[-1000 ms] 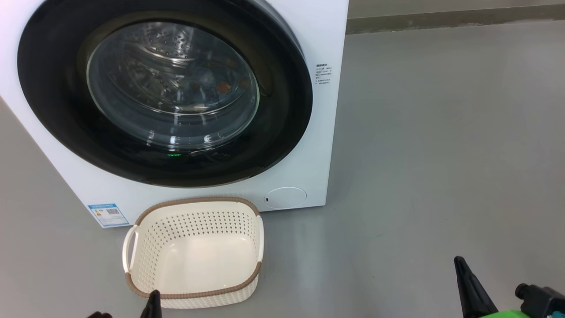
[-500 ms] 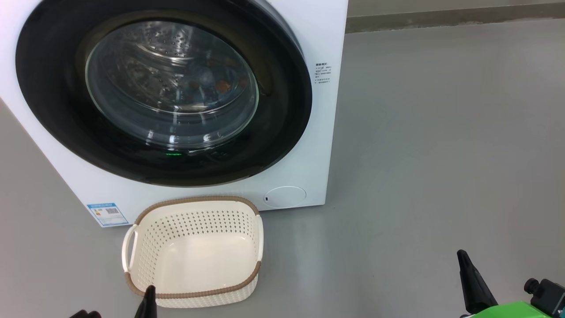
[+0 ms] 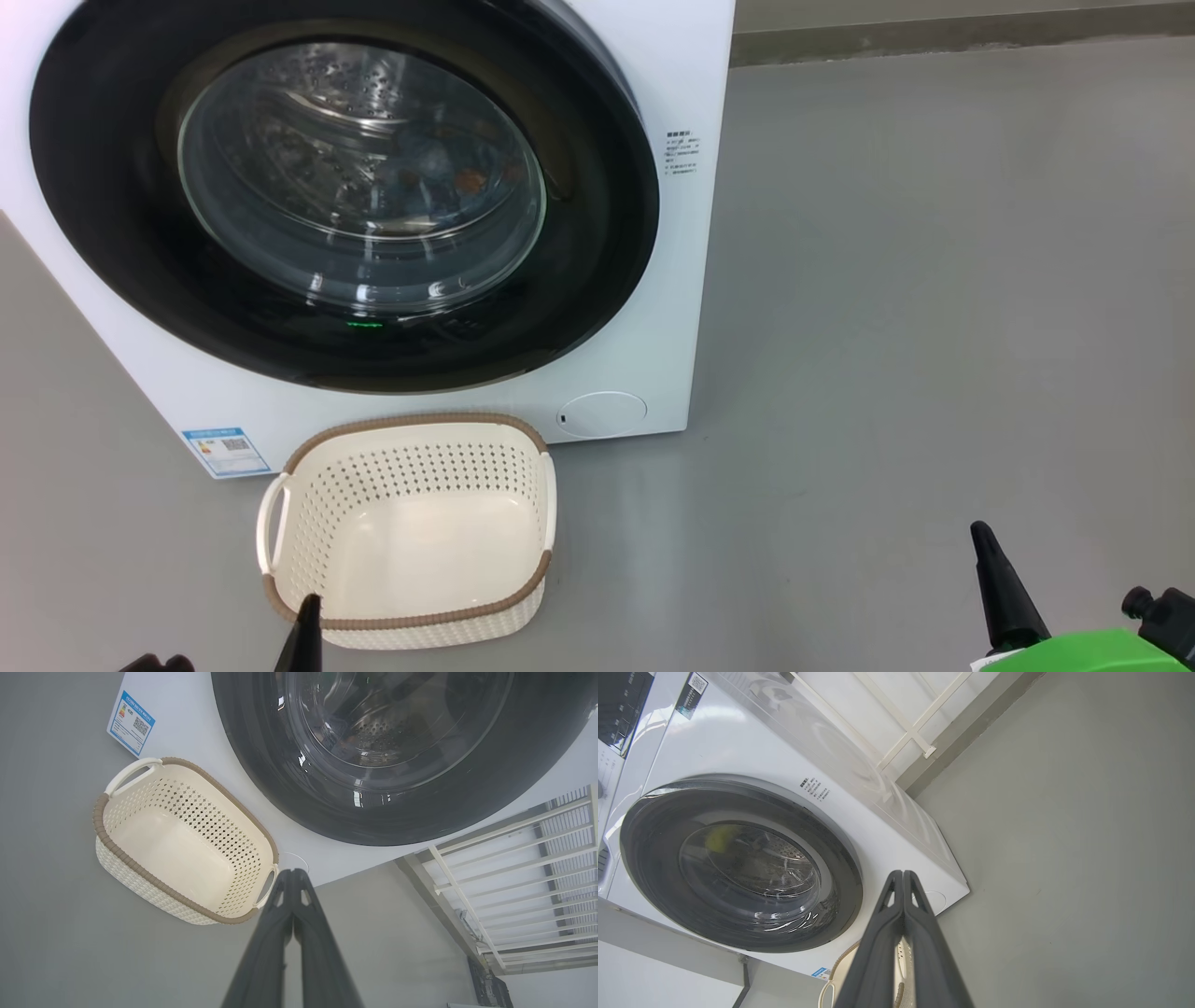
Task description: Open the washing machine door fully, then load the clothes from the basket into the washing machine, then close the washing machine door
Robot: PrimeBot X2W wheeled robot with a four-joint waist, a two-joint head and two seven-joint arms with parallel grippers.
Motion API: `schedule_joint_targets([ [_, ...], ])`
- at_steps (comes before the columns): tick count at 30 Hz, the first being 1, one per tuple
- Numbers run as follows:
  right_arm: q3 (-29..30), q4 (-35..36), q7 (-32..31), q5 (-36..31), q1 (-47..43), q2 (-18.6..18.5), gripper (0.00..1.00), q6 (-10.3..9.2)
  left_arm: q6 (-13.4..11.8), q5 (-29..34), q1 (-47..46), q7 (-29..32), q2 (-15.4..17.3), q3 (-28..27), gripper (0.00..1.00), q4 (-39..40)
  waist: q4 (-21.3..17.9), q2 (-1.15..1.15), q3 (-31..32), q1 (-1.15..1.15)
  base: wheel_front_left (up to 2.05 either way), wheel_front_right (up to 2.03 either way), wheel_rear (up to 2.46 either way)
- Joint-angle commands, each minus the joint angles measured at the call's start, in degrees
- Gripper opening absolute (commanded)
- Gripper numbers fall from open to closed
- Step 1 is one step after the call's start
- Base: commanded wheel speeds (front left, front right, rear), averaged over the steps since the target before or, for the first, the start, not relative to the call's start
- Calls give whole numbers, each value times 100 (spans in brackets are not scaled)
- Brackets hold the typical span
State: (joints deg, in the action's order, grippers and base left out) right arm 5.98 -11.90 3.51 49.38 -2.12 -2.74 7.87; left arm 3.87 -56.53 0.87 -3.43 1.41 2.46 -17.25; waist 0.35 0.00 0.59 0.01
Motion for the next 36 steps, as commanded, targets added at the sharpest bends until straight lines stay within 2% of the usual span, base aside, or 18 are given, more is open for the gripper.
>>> schedule_joint_targets([
  [1,-49,113,-52,229,274,-31,0,-21,61,-202,-305,48,94,-169,0,174,-1,0,-2,-1,0,0,0],
  [36,17,-90,-644,2754,621,-20,0,-32,248,-2299,-556,636,127,-623,0,264,-22,0,-49,-1,0,0,0],
])
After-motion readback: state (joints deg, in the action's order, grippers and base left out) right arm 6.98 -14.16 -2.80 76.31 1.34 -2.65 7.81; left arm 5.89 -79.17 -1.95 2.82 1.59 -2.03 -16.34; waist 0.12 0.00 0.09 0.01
